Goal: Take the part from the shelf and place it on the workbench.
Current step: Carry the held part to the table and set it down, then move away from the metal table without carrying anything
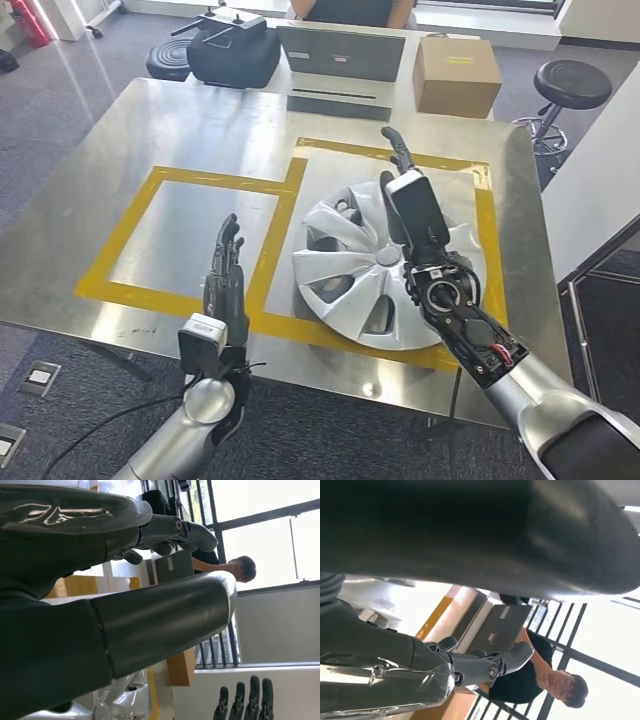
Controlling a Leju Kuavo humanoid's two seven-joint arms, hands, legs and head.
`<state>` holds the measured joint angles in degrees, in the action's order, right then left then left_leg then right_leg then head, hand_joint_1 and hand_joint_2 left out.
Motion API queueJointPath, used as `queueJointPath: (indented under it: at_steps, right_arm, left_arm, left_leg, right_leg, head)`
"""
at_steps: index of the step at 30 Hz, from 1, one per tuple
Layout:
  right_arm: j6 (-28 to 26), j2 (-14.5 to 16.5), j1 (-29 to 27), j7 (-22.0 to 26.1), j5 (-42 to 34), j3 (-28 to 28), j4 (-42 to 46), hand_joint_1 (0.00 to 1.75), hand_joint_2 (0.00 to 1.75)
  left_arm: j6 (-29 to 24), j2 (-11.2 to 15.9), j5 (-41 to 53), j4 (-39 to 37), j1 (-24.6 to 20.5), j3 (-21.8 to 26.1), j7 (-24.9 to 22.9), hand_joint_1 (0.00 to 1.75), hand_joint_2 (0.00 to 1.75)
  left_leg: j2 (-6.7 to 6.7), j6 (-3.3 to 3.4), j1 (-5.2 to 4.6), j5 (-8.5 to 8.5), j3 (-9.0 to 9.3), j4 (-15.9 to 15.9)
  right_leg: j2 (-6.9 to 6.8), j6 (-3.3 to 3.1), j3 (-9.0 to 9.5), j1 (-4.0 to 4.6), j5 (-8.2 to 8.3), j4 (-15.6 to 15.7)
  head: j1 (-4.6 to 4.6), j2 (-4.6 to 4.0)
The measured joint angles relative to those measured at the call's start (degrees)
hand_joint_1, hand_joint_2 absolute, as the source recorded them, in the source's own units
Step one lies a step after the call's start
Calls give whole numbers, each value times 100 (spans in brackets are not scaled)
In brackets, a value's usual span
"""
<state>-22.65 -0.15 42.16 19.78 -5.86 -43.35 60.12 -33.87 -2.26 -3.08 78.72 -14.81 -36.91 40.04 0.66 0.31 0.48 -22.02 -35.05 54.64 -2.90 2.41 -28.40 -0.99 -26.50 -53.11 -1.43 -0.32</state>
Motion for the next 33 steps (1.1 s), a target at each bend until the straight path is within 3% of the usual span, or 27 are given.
queueJointPath:
  at_steps: [7, 13, 20, 25, 27, 30, 31, 32, 33]
  right_arm:
    - [-629, -275, -1235, -420, 755, -67, 1623, 0, 0]
    - [-915, -545, -2230, -746, 1196, -115, 2829, 0, 0]
    - [-932, -744, -2686, -696, 1093, -143, 3595, 0, 0]
    - [-827, -778, -2782, -626, 1093, -147, 3872, 0, 0]
    - [-799, -802, -2793, -609, 1093, -146, 3962, 0, 0]
    - [-776, -853, -2837, -605, 1092, -144, 4033, 0, 0]
    - [-767, -869, -2863, -606, 1091, -144, 4046, 0, 0]
    - [-760, -881, -2884, -606, 1089, -144, 4057, 0, 0]
    - [-756, -894, -2899, -607, 1088, -143, 4069, 0, 0]
  left_arm:
    - [-523, 143, 364, 242, 225, 4, -41, 0, 0]
    - [-622, 297, 764, 685, 492, 4, -440, 0, 0]
    - [-624, 388, 820, 974, 539, 4, -599, 0, 0]
    - [-624, 416, 907, 1095, 541, 4, -671, 0, 0]
    - [-624, 420, 941, 1151, 542, 4, -701, 0, 0]
    - [-623, 418, 957, 1187, 545, 2, -742, 0, 0]
    - [-622, 418, 957, 1188, 547, 2, -751, 0, 0]
    - [-621, 418, 957, 1188, 547, 2, -758, 0, 0]
    - [-620, 417, 957, 1188, 547, 2, -762, 0, 0]
  left_leg:
    - [-2, -7, 0, -10, 1, -2]
    - [-2, -12, 0, -16, 3, -4]
    - [1, 12, -41, -42, 5, 17]
    - [-4, 82, -49, -61, 25, 2]
    - [-9, 121, -10, -43, 83, -63]
    - [-29, 150, 3, -44, 124, -92]
    - [-43, 151, 1, -48, 127, -91]
    - [-62, 148, 0, -52, 134, -89]
    - [-82, 140, 2, -57, 147, -86]
  right_leg:
    - [1, 0, 1, 0, -12, 1]
    - [1, -2, 1, 0, -20, 3]
    - [1, 16, 13, -17, -19, 16]
    - [-8, 74, 32, -47, -42, 24]
    - [84, 95, -48, -58, -208, -196]
    - [247, 107, -581, -63, -755, -1349]
    - [261, 111, -753, -64, -845, -1673]
    - [265, 109, -827, -65, -814, -1780]
    - [266, 101, -781, -68, -660, -1633]
  head:
    - [3, 0]
    - [15, 0]
    - [31, 0]
    - [57, 0]
    - [43, 0]
    - [-49, 0]
    - [-67, 0]
    - [-75, -1]
    - [-86, 0]
